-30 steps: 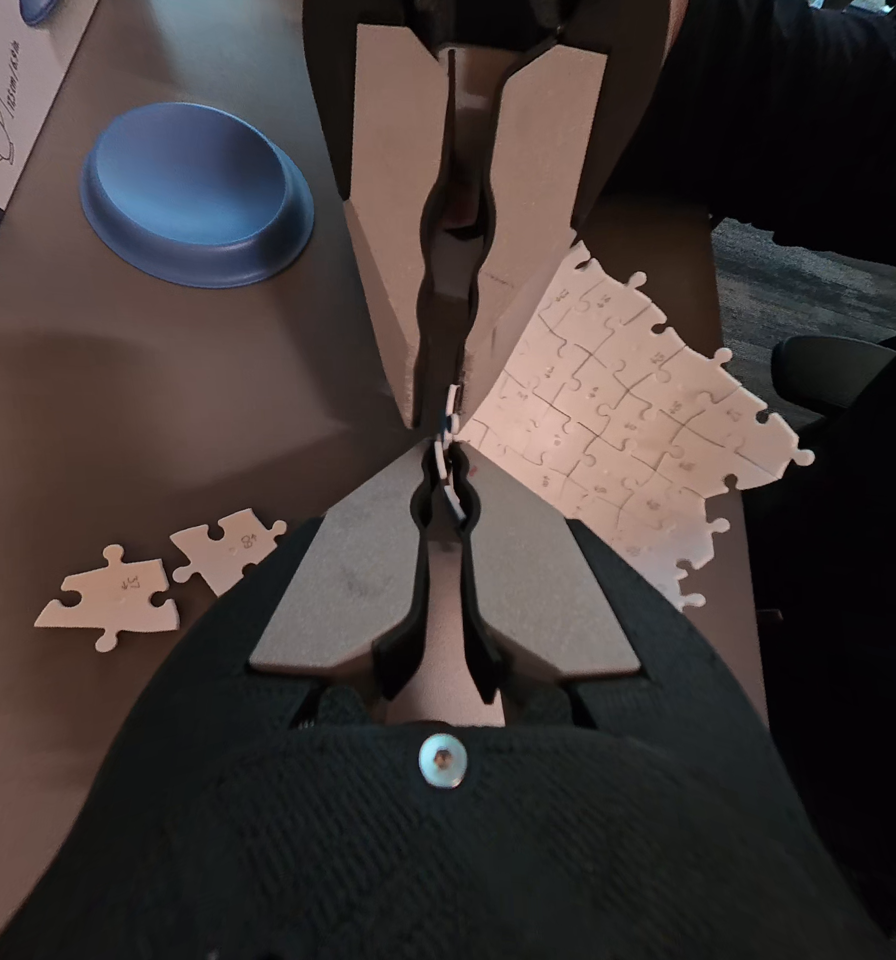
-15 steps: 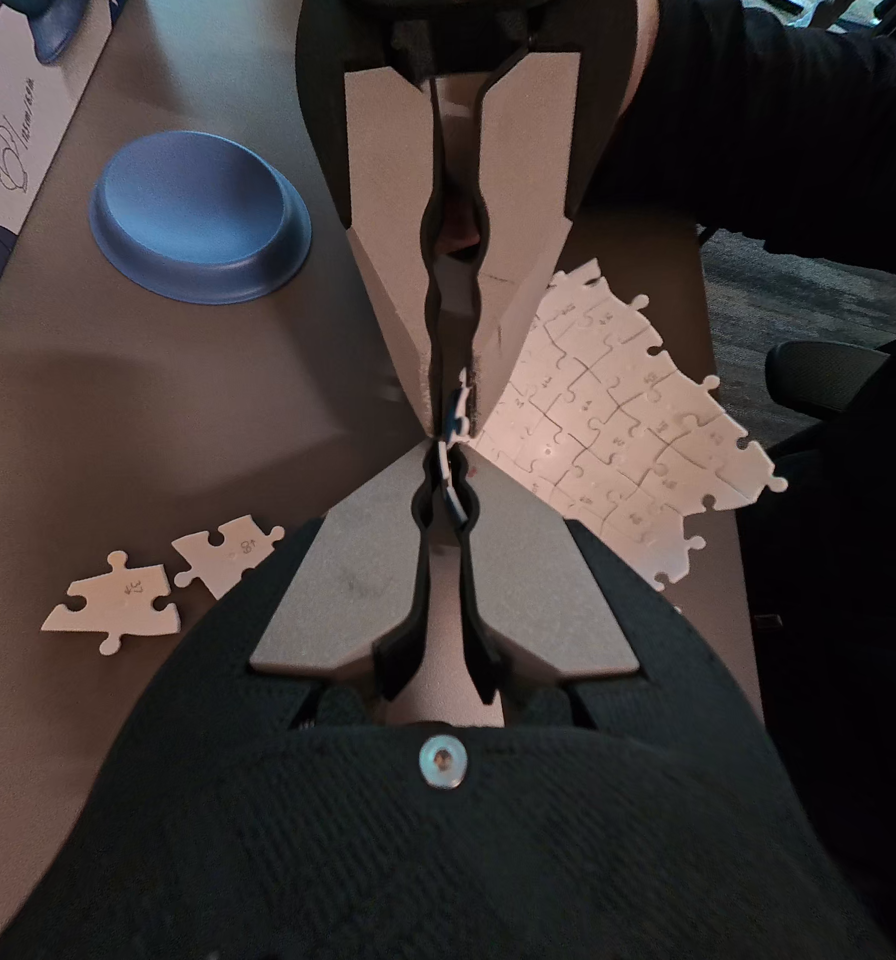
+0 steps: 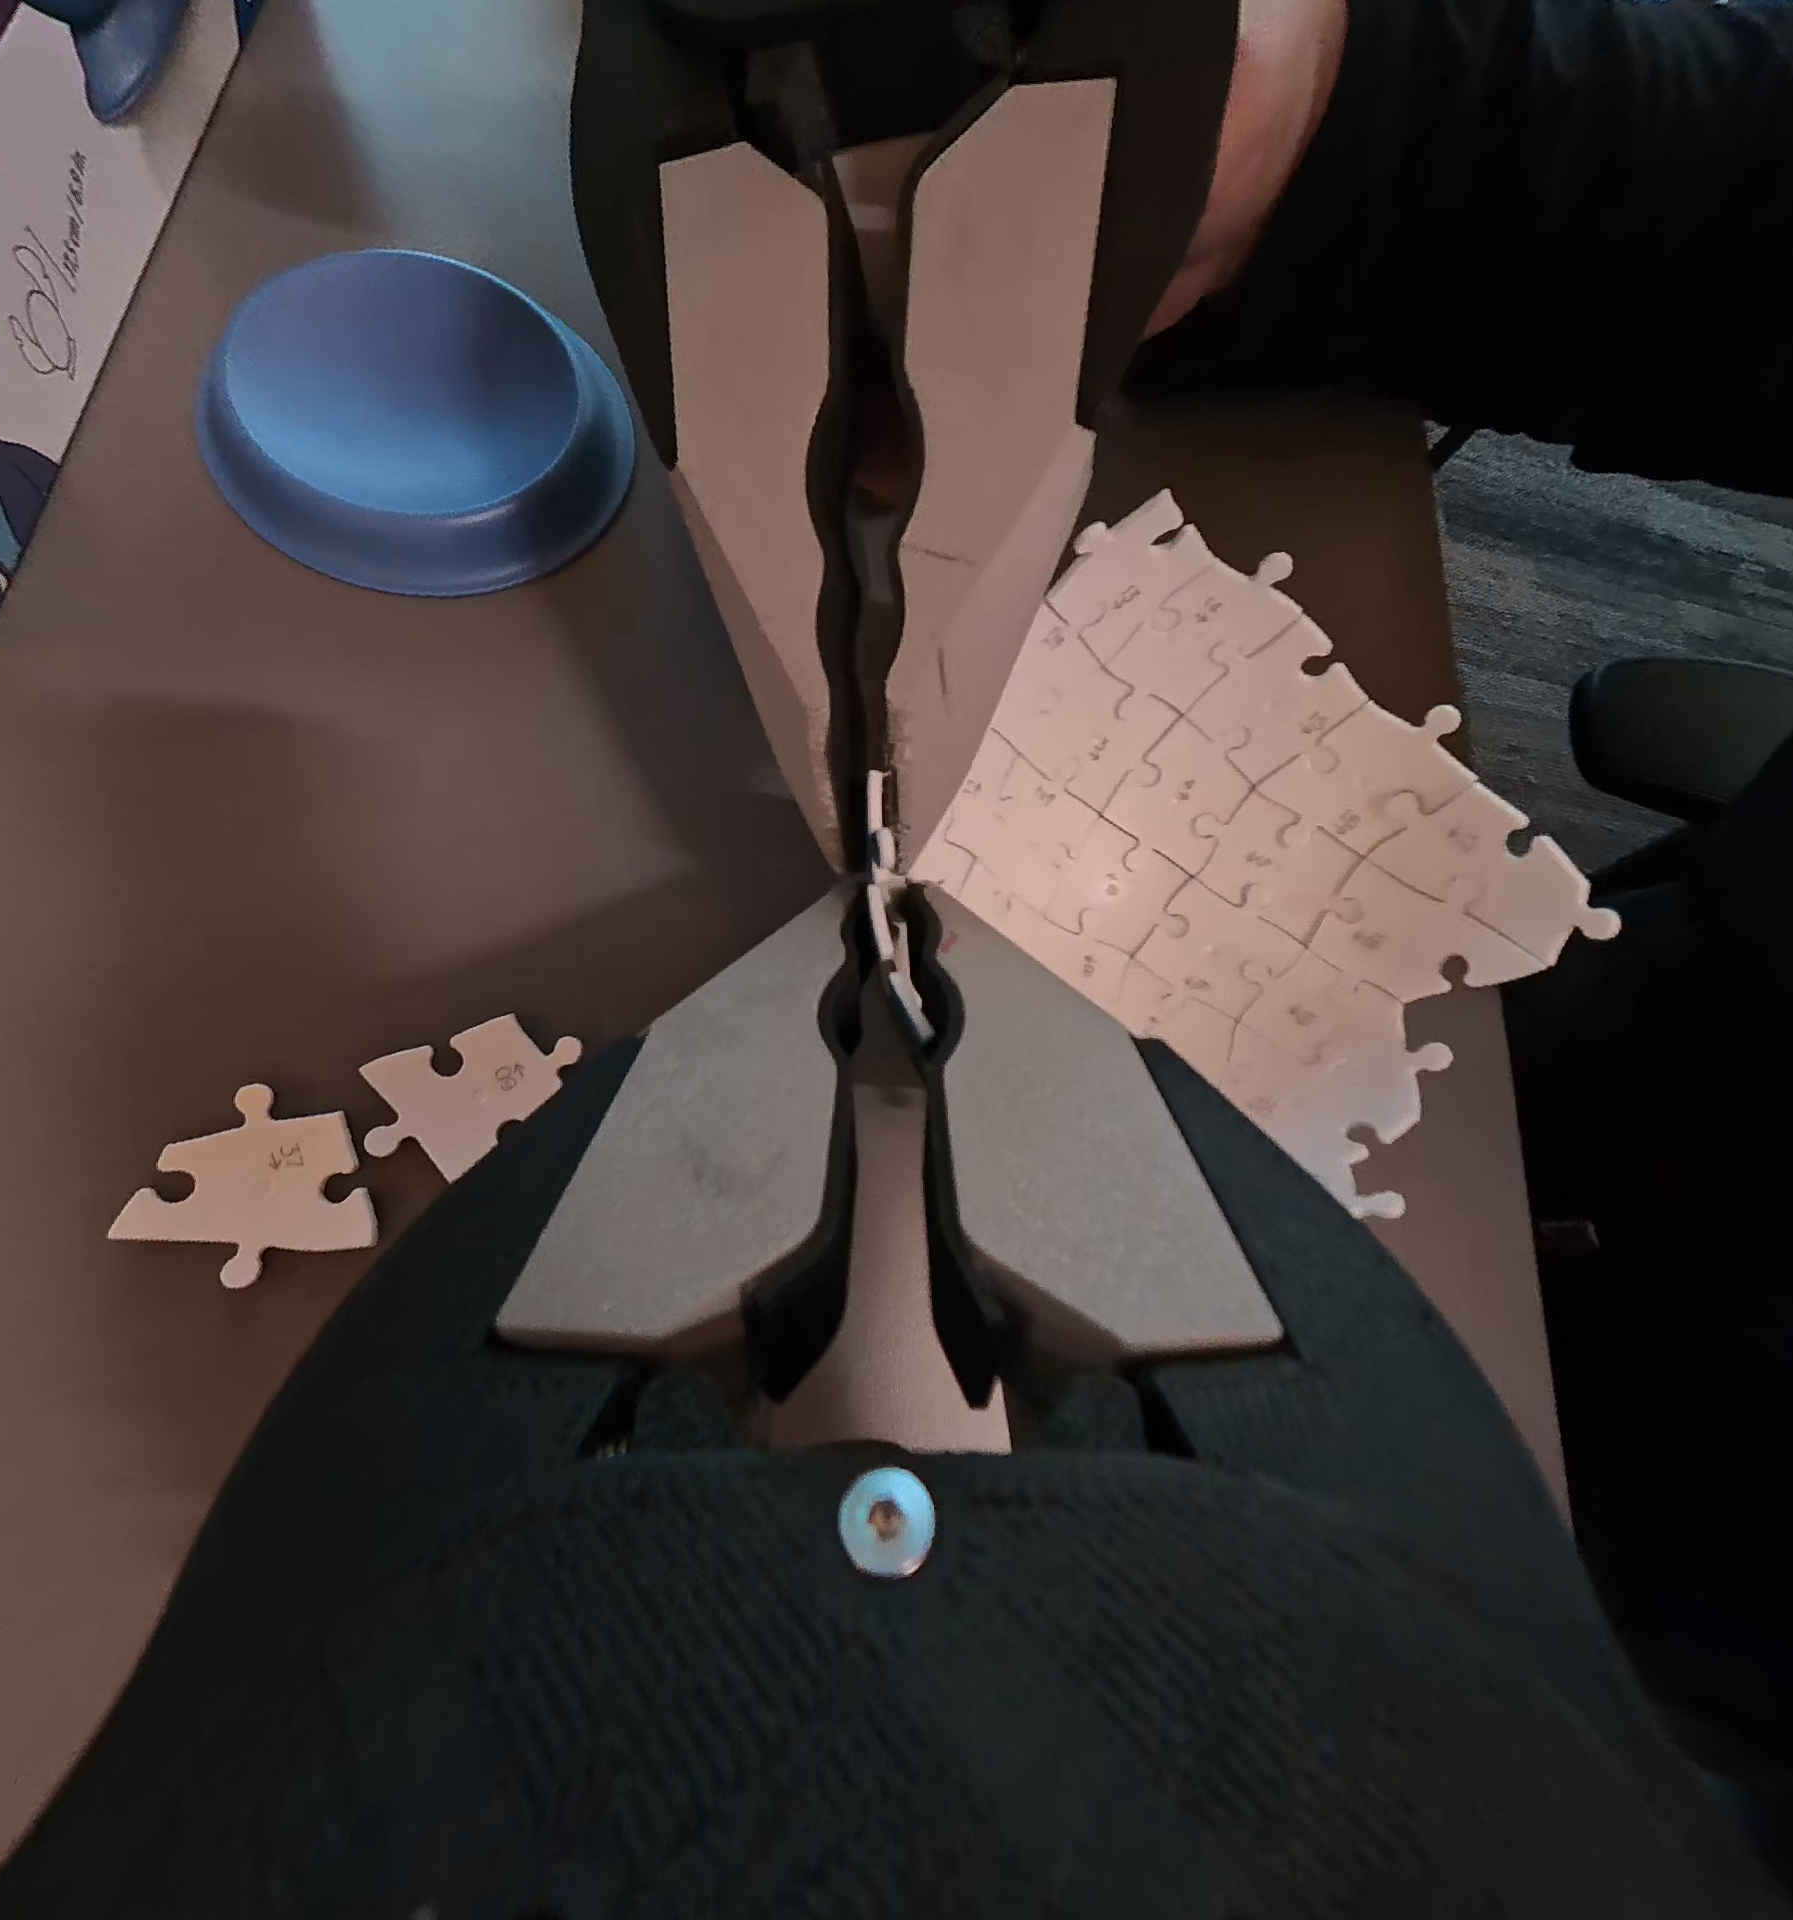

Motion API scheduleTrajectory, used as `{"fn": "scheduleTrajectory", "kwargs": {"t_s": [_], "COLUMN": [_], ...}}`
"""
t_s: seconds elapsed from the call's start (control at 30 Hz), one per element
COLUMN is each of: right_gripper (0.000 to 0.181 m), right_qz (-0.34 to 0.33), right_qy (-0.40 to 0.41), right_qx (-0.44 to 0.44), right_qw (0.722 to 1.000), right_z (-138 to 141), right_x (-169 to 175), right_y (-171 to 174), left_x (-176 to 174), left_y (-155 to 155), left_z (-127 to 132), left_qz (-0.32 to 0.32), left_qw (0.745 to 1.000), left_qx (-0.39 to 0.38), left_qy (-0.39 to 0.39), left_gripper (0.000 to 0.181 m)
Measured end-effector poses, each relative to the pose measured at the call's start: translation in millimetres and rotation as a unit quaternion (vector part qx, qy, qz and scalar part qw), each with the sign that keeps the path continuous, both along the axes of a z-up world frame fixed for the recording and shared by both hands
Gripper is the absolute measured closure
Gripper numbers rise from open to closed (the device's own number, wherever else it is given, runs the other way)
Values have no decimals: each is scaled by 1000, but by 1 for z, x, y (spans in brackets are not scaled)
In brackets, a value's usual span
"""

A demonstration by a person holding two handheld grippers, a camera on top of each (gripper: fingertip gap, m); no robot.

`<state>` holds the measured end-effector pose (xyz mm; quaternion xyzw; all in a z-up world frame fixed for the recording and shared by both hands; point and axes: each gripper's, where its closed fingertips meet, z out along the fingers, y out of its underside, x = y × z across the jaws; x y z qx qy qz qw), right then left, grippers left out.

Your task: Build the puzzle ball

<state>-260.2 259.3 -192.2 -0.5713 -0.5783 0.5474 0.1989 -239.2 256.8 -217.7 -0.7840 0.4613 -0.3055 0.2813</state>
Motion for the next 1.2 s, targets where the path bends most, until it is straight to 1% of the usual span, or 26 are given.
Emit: {"fn": "scheduleTrajectory", "kwargs": {"t_s": [0.37, 0.57, 0.7, 0.83, 1.2], "right_gripper": [180, 180, 181, 181, 180], "right_qz": [5, 3, -12, -16, -23], "right_qy": [5, 9, 2, -1, 0], "right_qx": [5, 14, 27, -16, -46], "right_qw": [1000, 1000, 1000, 1000, 999], "right_z": [1, 2, -1, 1, 2], "right_x": [0, -2, -4, -4, -4], "right_y": [-5, -5, -2, -2, -1], "left_x": [0, -1, -3, -3, -3], "left_y": [-3, -3, -2, -2, -1], "left_z": [0, 0, -2, -1, 1], "left_qz": [-1, 2, 3, 2, -3], "left_qw": [1000, 1000, 1000, 1000, 999], "left_qx": [-11, -1, 15, 19, 36], "left_qy": [-10, 0, 19, 16, 11], "left_gripper": [180, 180, 179, 179, 178]}}
